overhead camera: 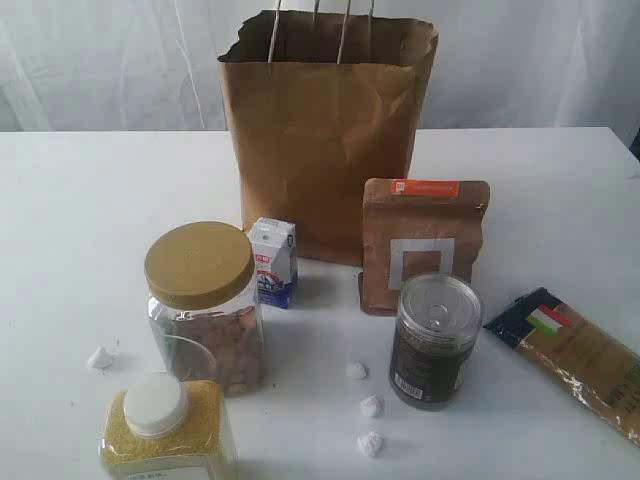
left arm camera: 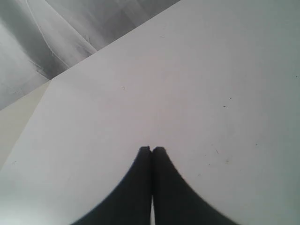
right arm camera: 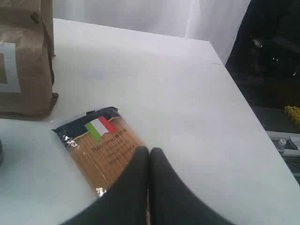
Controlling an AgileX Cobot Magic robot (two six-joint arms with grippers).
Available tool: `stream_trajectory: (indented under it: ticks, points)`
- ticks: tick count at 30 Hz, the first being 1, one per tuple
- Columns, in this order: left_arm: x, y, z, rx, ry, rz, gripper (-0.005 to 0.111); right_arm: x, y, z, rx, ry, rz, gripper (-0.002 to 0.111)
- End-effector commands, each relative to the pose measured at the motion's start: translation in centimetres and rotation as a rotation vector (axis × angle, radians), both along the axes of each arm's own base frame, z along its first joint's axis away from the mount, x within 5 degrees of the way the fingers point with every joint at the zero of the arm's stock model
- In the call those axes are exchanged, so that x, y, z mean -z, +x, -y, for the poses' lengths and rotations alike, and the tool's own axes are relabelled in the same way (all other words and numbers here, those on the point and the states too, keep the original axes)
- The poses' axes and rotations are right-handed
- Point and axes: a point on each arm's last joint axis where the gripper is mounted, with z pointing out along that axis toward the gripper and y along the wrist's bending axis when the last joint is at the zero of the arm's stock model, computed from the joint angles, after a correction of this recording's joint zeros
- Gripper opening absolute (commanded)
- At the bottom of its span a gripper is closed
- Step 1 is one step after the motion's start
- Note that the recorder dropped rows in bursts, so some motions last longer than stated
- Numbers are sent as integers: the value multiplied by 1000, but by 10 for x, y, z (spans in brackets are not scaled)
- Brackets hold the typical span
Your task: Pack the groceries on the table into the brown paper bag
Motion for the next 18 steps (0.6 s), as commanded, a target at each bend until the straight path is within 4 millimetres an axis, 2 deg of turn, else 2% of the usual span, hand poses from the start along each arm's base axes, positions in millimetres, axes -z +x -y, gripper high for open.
stream_trajectory:
  ticks: [1, 3, 7, 10, 16, 17, 18]
  points:
    - [2, 0, 0, -3, -4, 1, 0, 0, 0, 0, -5, 0, 12, 0]
    - [2, 0, 0, -3, -4, 1, 0, 0, 0, 0, -5, -2, 12, 0]
    - [2, 0, 0, -3, -4, 1, 0, -3, 1, 2, -35, -209, 27, 0]
    - [2, 0, 0, -3, -4, 1, 0, -7, 2, 1, -56, -282, 72, 0]
    - [2, 0, 0, -3, -4, 1, 0, -15, 3, -1, -64, -278, 162, 0]
    - [2, 0, 0, -3, -4, 1, 0, -16, 3, -2, -61, -226, 182, 0]
    - [2, 0, 0, -3, -4, 1, 0, -18, 3, -3, -51, -87, 212, 0]
